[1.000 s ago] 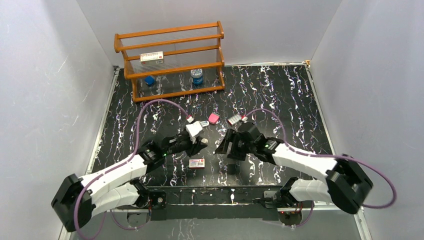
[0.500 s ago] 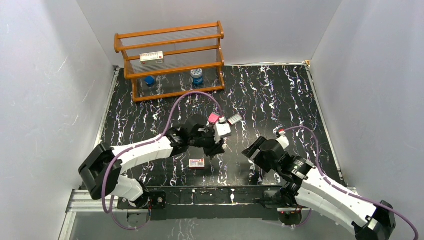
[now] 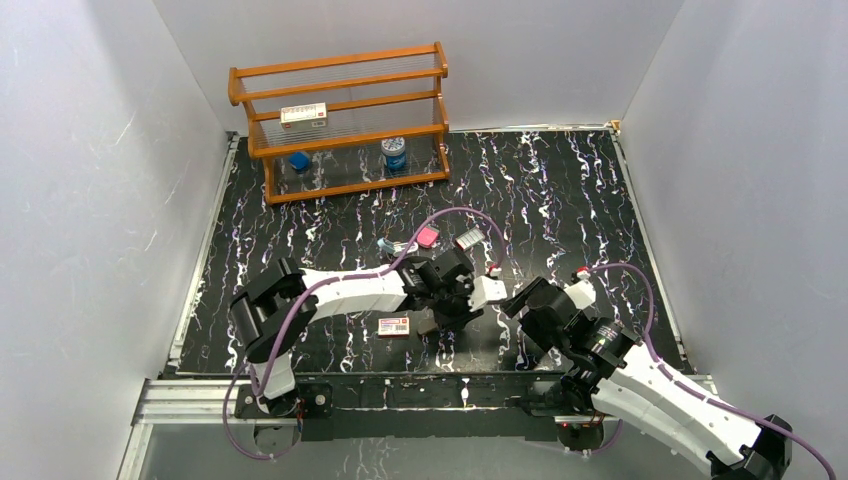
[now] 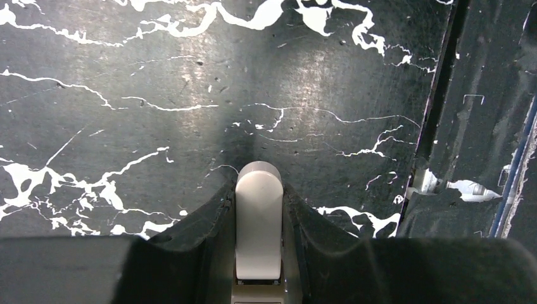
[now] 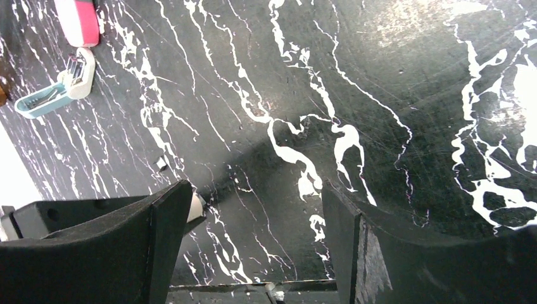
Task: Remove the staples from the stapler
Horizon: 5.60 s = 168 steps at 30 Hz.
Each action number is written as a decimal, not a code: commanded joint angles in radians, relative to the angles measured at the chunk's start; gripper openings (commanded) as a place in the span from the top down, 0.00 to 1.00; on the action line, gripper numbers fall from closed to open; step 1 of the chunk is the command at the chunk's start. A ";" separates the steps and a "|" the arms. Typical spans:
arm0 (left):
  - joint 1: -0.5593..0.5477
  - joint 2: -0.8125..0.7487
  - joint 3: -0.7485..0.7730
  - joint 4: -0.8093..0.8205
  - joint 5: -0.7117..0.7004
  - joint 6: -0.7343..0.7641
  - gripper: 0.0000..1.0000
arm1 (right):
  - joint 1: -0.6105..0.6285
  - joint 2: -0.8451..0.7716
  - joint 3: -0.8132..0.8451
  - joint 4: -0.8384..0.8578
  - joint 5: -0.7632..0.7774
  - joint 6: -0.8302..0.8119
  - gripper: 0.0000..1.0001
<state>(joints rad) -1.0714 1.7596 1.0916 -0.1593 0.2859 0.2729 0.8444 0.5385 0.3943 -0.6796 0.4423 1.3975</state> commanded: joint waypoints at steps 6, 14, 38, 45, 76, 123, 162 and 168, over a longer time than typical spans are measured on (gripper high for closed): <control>-0.013 -0.132 -0.015 0.003 -0.099 0.023 1.00 | -0.002 -0.012 0.008 -0.008 0.033 0.035 0.15; -0.012 -0.289 -0.139 0.133 -0.097 -0.026 1.00 | -0.001 0.017 -0.011 0.111 -0.016 -0.049 0.14; 0.005 -0.541 -0.353 0.279 -0.135 -0.084 1.00 | -0.001 0.127 -0.004 0.596 -0.386 -0.324 0.17; 0.005 -0.642 -0.451 0.396 -0.096 -0.095 1.00 | -0.002 0.152 0.030 0.717 -0.511 -0.360 0.31; 0.006 -0.610 -0.445 0.430 -0.049 -0.125 1.00 | -0.001 0.307 0.077 0.800 -0.677 -0.373 0.68; 0.708 -1.047 -0.596 0.136 -0.217 -0.403 0.05 | 0.105 1.082 1.012 0.009 -0.060 -0.759 0.82; 0.747 -1.171 -0.659 0.131 -0.404 -0.400 0.07 | 0.253 1.657 1.595 -0.184 0.262 -0.874 0.74; 0.748 -1.170 -0.659 0.132 -0.403 -0.400 0.07 | 0.261 1.680 1.621 -0.216 0.267 -0.877 0.65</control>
<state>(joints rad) -0.3290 0.5961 0.3923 -0.0311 -0.0967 -0.1310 1.0954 2.2135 1.9625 -0.8650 0.6651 0.5236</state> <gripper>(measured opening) 0.935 0.329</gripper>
